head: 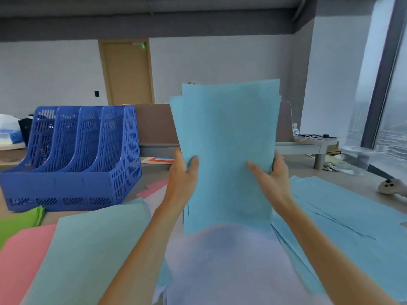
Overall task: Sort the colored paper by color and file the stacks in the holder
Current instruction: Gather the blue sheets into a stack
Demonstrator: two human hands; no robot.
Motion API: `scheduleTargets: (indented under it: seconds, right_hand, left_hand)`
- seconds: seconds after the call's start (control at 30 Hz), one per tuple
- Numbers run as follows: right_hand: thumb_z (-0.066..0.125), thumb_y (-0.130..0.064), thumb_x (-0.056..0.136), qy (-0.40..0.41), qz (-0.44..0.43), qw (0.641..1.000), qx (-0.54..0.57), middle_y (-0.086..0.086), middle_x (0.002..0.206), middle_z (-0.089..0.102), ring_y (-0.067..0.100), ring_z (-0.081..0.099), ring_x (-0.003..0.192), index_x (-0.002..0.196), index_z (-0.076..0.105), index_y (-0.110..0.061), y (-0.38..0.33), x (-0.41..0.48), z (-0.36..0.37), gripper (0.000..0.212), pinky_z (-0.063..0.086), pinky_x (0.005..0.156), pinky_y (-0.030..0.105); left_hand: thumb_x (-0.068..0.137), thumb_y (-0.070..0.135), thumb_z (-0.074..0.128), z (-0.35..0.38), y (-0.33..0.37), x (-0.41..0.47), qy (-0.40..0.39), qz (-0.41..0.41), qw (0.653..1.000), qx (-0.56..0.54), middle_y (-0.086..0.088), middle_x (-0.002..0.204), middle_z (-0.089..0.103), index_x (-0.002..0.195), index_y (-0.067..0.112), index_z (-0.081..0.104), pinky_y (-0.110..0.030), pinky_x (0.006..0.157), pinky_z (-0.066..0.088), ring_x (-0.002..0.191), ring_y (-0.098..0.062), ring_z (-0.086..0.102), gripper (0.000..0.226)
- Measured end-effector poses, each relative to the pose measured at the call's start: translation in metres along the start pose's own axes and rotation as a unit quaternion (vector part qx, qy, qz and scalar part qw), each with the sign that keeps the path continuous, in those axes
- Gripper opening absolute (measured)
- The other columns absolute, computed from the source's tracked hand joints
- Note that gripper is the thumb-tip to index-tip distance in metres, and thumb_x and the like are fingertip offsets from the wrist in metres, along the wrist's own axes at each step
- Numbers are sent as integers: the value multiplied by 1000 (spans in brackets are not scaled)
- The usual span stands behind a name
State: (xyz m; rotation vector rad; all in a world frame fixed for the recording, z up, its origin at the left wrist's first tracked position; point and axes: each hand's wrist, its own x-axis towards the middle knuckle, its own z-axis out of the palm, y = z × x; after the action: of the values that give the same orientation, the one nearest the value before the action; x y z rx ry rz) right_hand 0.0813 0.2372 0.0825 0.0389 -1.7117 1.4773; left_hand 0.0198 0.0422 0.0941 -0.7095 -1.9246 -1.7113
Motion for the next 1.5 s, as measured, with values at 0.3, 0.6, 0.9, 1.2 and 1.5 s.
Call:
scheduleTargets:
  seconds: [0.3, 0.6, 0.9, 1.2, 1.5]
  right_hand:
    - [57, -4, 84, 28, -5, 999, -18, -5, 95, 64, 17, 61, 88, 104, 54, -15, -21, -26, -3, 23, 52, 79, 38]
    - [60, -17, 74, 19, 23, 999, -27, -4, 105, 65, 16, 62, 99, 110, 55, -23, -14, -35, -8, 36, 51, 84, 36]
    - [60, -9, 86, 49, -17, 997, -52, -15, 92, 67, 6, 61, 87, 97, 64, -25, -16, -36, -11, 20, 49, 80, 25]
    - [58, -6, 85, 53, -1, 998, -42, -11, 97, 66, 6, 63, 89, 106, 54, -17, -30, -30, -8, 24, 51, 75, 23]
    - [52, -1, 84, 20, 37, 988, -147, -3, 76, 58, 22, 50, 65, 100, 49, -10, -17, -58, -1, 19, 38, 48, 18]
  left_hand:
    - [100, 19, 35, -6, 21, -27, 0, -17, 1000, 26, 2, 76, 47, 101, 11, 40, -32, 63, 35, 66, -15, 39, 9]
    - [100, 37, 36, -4, 9, -43, -34, -134, 989, 48, -3, 126, 53, 129, 14, 32, -34, 88, 37, 102, -22, 50, 37]
    - [95, 17, 43, 1, 13, -41, 52, -44, 996, 51, 11, 54, 35, 97, 14, 49, -26, 46, 26, 46, -7, 27, 7]
    - [100, 28, 42, 3, 22, -40, 68, -3, 996, 58, 4, 67, 36, 88, 16, 32, -23, 49, 29, 57, -13, 33, 20]
    - [97, 21, 38, 7, -7, -61, -41, -144, 986, 74, -10, 79, 58, 108, 19, 38, -32, 53, 36, 55, -21, 43, 11]
